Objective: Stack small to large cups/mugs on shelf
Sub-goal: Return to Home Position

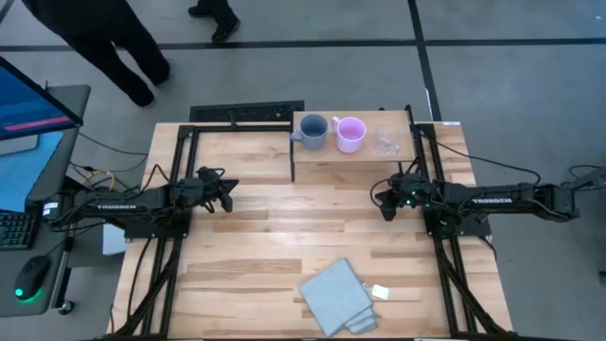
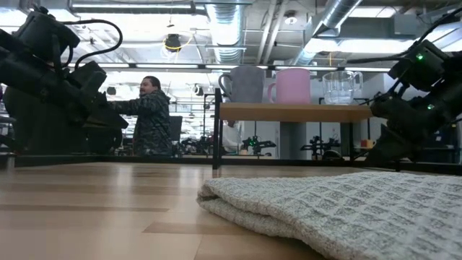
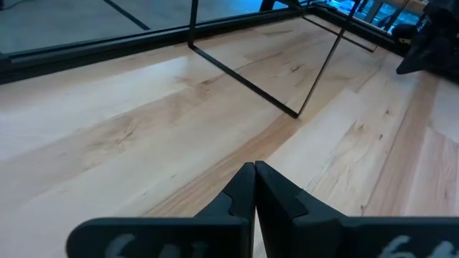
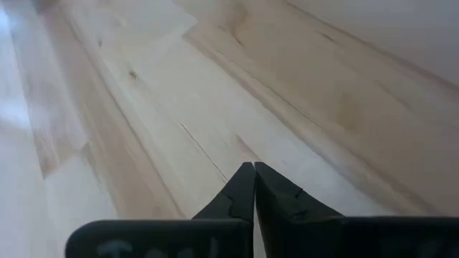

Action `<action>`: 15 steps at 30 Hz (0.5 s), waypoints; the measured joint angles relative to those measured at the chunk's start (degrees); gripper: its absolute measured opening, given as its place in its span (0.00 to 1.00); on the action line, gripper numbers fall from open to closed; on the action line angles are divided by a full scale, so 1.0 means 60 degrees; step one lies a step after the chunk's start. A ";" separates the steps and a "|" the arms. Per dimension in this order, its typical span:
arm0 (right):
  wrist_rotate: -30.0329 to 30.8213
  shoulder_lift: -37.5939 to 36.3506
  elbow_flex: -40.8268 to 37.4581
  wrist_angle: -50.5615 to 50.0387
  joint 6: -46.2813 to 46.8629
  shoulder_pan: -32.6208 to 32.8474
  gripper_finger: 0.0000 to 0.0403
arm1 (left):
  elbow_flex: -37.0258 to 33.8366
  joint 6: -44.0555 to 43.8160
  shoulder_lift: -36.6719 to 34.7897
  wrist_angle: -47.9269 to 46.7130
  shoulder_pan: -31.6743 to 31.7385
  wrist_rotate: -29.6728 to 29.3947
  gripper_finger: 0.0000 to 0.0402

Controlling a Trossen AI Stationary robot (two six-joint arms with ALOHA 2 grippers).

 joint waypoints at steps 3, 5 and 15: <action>0.0000 0.0000 0.0000 0.0000 -0.0868 0.0000 0.08 | 0.0000 0.0001 0.0000 0.0000 0.0000 0.0002 0.00; 0.0000 0.0000 0.0000 0.0000 -0.1033 0.0000 0.08 | 0.0000 0.0001 0.0000 0.0000 0.0000 0.0000 0.00; -0.0004 0.0000 0.0000 0.0000 -0.1056 0.0000 0.08 | 0.0000 0.0001 0.0000 0.0000 0.0000 0.0003 0.00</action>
